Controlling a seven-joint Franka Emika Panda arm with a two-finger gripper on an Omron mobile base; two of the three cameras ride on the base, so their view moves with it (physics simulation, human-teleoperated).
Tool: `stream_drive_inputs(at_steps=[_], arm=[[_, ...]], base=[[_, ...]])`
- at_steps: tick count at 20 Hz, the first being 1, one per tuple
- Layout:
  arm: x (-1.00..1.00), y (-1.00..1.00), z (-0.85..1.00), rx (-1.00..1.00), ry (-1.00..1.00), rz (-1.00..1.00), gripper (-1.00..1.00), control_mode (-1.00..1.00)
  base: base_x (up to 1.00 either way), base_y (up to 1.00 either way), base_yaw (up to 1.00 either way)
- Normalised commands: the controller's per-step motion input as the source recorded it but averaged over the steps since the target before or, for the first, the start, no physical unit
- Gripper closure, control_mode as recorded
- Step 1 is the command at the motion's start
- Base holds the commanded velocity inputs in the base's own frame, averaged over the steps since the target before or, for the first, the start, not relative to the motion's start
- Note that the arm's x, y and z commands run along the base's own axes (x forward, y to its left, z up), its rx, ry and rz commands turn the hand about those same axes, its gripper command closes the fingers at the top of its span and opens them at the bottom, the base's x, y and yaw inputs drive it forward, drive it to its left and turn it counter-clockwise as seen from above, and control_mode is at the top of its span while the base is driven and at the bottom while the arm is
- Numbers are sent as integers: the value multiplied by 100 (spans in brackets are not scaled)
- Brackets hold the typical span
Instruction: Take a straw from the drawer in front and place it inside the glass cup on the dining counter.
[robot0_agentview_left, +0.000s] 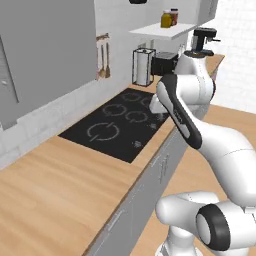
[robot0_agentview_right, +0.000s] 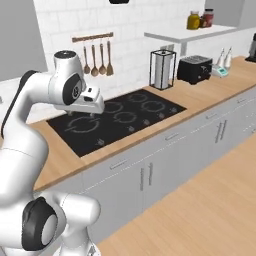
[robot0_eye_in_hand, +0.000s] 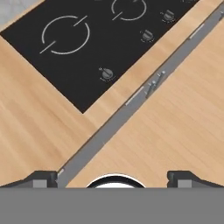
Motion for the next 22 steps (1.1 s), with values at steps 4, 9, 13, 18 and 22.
stream_drive_inputs(at_steps=[4, 9, 13, 18, 22], arm=[[0, 0, 0, 0, 0, 0, -100, 100], [0, 0, 0, 0, 0, 0, -100, 100], [0, 3, -16, 0, 0, -4, -100, -100], [-6, -43, -96, 18, -6, -9, -100, -100], [1, -100, -100, 53, -3, 0, -100, -100]], base=[[8, 66, -32], [0, 45, -23], [0, 26, -14], [0, 0, 0], [0, 0, 0]])
